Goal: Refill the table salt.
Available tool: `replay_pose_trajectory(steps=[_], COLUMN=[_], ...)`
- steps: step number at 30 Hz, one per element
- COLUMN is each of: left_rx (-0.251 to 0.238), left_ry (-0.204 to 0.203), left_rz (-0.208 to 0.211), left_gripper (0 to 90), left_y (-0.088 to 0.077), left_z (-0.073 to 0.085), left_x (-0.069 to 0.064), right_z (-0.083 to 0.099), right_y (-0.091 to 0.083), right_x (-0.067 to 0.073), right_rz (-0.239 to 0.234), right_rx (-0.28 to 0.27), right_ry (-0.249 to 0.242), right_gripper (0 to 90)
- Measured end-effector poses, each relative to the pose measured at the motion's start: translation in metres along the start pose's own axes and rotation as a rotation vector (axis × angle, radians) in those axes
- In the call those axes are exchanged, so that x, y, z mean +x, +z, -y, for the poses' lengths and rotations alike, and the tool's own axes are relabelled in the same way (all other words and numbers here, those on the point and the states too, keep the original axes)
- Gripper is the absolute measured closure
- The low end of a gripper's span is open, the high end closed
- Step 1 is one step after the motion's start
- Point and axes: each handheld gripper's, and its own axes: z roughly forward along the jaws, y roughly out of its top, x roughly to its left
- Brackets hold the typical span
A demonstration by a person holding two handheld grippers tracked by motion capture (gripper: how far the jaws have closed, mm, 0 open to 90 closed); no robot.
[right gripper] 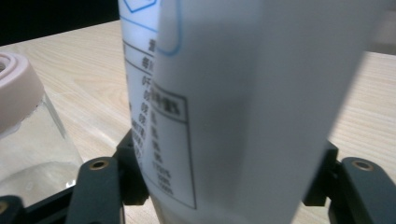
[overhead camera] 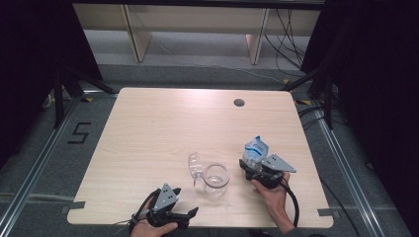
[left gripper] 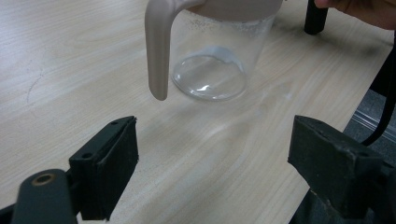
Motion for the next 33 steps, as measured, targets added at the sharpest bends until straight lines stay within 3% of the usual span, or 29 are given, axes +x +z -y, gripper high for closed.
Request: replay_pose_trajectory(steps=[1, 2, 3, 4, 5, 12, 13, 17, 20, 22, 24, 26, 28, 30, 31, 33], left_rx=[0.000, 0.002, -0.007, -0.008, -0.004, -0.003, -0.003, 0.000, -0.006, -0.014, -0.008, -0.013, -0.017, -0.019, -0.018, -0.019], left_ry=[0.001, 0.000, -0.012, -0.007, 0.014, 0.005, 0.004, -0.010, 0.008, -0.010, 0.007, -0.017, -0.009, -0.023, -0.021, -0.023], left_rz=[-0.001, 0.000, -0.001, -0.002, -0.001, -0.004, -0.004, -0.008, -0.012, -0.007, -0.011, -0.015, -0.018, -0.021, -0.020, -0.019], left_gripper=[15.4, 15.4, 15.4, 15.4, 15.4, 15.5, 15.5, 15.6, 15.6, 15.7, 15.6, 15.6, 15.6, 15.6, 15.6, 15.6], left_y=[0.000, -0.001, -0.001, -0.001, -0.002, -0.002, -0.001, -0.002, -0.002, -0.002, -0.003, -0.002, -0.003, -0.002, -0.002, -0.002], left_z=[0.000, 0.000, 0.000, 0.000, -0.001, -0.001, -0.001, -0.001, -0.001, 0.000, -0.001, -0.001, -0.001, 0.000, 0.000, -0.001], left_x=[0.001, 0.001, 0.001, 0.003, 0.004, 0.003, 0.003, 0.003, 0.005, 0.004, 0.005, 0.005, 0.006, 0.006, 0.006, 0.006], right_z=[0.000, -0.001, -0.002, -0.002, -0.002, -0.002, -0.002, -0.002, -0.004, -0.005, -0.007, -0.011, -0.019, -0.019, -0.021, -0.024], right_y=[0.001, 0.000, 0.000, 0.000, 0.000, -0.002, -0.002, -0.002, -0.002, -0.003, -0.005, -0.007, -0.011, -0.012, -0.013, -0.016], right_x=[-0.001, 0.003, 0.000, -0.001, -0.001, 0.004, 0.003, 0.003, 0.004, 0.005, 0.008, 0.007, 0.008, 0.010, 0.008, 0.012], right_rz=[-0.001, 0.007, 0.015, 0.002, 0.005, 0.025, 0.026, 0.010, 0.008, 0.010, 0.015, 0.013, 0.015, 0.019, 0.025, 0.026], right_rx=[-0.015, -0.008, -0.008, -0.004, -0.004, 0.002, 0.003, -0.005, 0.008, -0.001, -0.008, -0.033, -0.056, -0.058, -0.053, -0.048], right_ry=[-0.027, 0.011, -0.046, -0.052, -0.053, -0.023, -0.043, -0.045, -0.057, -0.070, -0.053, -0.098, -0.144, -0.139, -0.188, -0.225], right_gripper=[41.0, 43.0, 43.4, 43.5, 43.6, 44.4, 44.6, 44.8, 45.1, 45.2, 45.3, 45.3, 45.3, 45.3, 45.2, 45.3])
